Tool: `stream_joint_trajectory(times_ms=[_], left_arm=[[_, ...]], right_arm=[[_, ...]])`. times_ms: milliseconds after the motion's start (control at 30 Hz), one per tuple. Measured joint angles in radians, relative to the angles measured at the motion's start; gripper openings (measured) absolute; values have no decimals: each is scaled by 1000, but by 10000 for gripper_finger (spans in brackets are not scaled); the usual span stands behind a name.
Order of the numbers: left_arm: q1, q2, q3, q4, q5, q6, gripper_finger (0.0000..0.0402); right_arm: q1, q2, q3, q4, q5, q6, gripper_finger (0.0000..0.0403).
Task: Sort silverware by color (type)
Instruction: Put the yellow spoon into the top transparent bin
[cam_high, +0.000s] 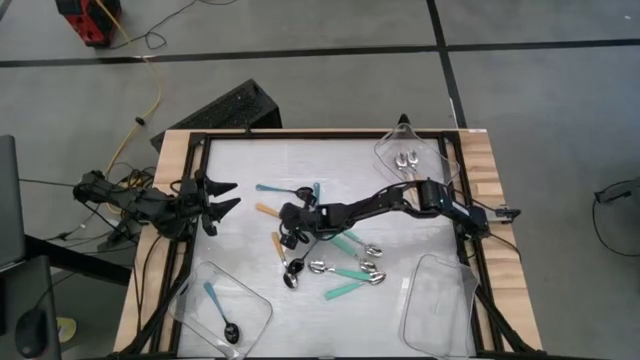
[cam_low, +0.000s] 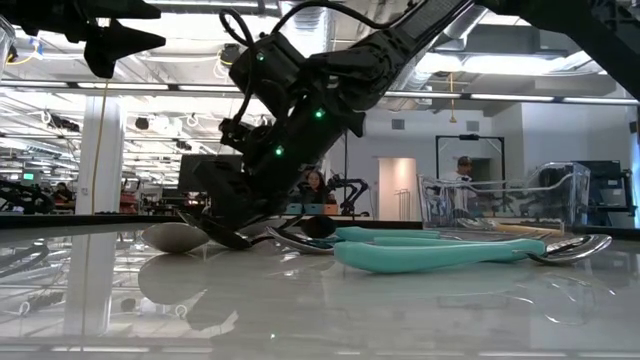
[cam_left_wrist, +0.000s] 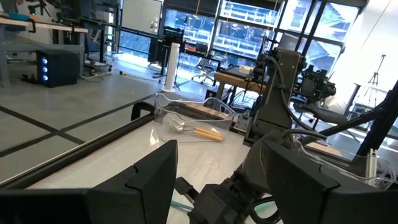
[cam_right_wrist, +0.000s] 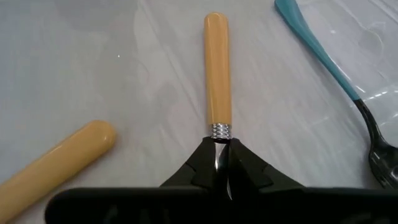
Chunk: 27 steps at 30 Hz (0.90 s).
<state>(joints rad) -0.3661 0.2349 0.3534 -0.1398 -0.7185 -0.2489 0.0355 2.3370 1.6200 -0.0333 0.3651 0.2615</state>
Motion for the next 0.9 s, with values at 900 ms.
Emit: stream_joint_trajectory(times_ms=[900], left_arm=[[0, -2, 0, 45, -1, 24, 216]], right_arm=[[-46, -173, 126, -203, -21, -220, 49]])
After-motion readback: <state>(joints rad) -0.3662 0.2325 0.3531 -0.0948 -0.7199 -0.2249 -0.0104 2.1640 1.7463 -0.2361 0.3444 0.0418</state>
